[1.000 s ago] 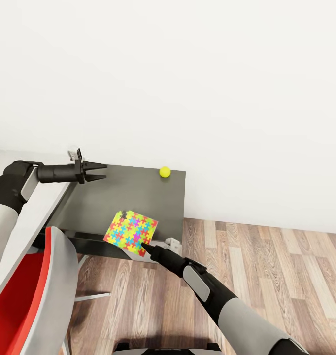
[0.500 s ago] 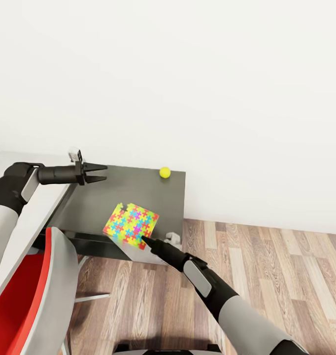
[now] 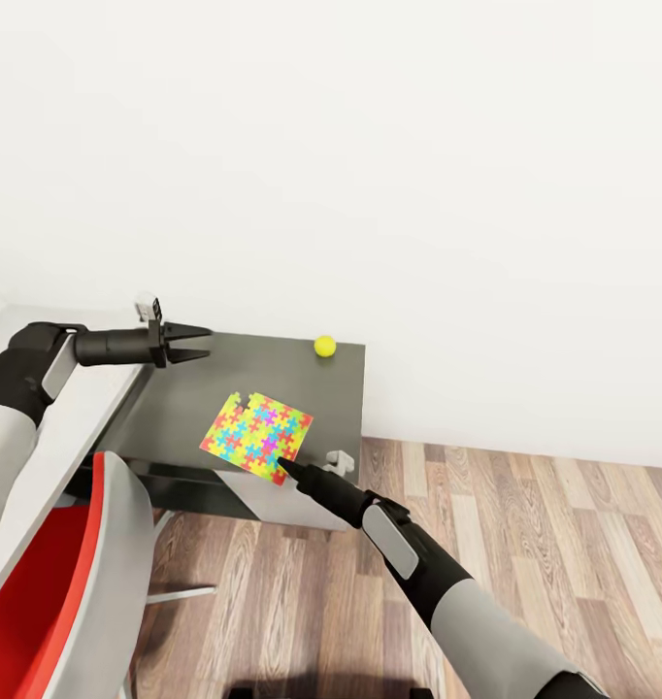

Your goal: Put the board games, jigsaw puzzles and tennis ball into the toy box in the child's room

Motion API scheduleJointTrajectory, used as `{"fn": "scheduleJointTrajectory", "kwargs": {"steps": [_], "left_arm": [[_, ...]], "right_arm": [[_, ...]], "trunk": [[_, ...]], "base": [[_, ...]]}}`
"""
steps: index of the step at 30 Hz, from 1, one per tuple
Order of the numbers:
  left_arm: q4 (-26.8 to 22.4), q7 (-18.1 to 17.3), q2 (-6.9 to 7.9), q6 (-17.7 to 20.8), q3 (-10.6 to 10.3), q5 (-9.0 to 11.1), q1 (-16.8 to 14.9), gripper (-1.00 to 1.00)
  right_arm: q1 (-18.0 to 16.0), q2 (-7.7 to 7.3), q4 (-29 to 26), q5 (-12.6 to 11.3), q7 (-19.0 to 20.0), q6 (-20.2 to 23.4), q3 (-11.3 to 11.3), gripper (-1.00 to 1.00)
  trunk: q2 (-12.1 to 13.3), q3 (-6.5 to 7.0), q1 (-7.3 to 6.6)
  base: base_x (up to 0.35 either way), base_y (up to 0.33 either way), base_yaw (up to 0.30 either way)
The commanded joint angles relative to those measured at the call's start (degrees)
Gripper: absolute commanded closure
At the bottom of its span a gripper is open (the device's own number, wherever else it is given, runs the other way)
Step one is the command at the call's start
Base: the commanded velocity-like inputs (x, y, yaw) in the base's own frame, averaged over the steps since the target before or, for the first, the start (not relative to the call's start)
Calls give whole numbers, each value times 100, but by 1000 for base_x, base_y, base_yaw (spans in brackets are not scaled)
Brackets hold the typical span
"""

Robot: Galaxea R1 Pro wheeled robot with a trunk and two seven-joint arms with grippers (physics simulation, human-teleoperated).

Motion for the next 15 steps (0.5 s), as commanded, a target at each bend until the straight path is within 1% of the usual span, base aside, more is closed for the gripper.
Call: {"fn": "scheduleJointTrajectory", "kwargs": {"steps": [1, 4, 7, 10, 15], "left_arm": [[12, -25, 8, 52, -25, 16, -3, -100], [83, -28, 13, 52, -19, 27, 13, -100], [322, -20, 14, 52, -18, 13, 17, -100], [417, -22, 32, 52, -14, 9, 20, -100], [451, -37, 224, 52, -12, 27, 20, -100]], "right_arm": [[-5, 0, 2, -59, 5, 34, 4, 100], [-5, 0, 3, -60, 6, 28, 10, 100], [-5, 0, 3, -59, 5, 24, 12, 100], [-5, 0, 3, -59, 5, 18, 18, 100], [-5, 0, 3, -58, 4, 3, 20, 100]], "trunk": [[-9, 1, 4], [-9, 30, 4], [-9, 58, 4], [-9, 87, 4], [-9, 134, 4]], "base": [[0, 0, 0], [0, 0, 0], [0, 0, 0], [0, 0, 0], [0, 0, 0]]}}
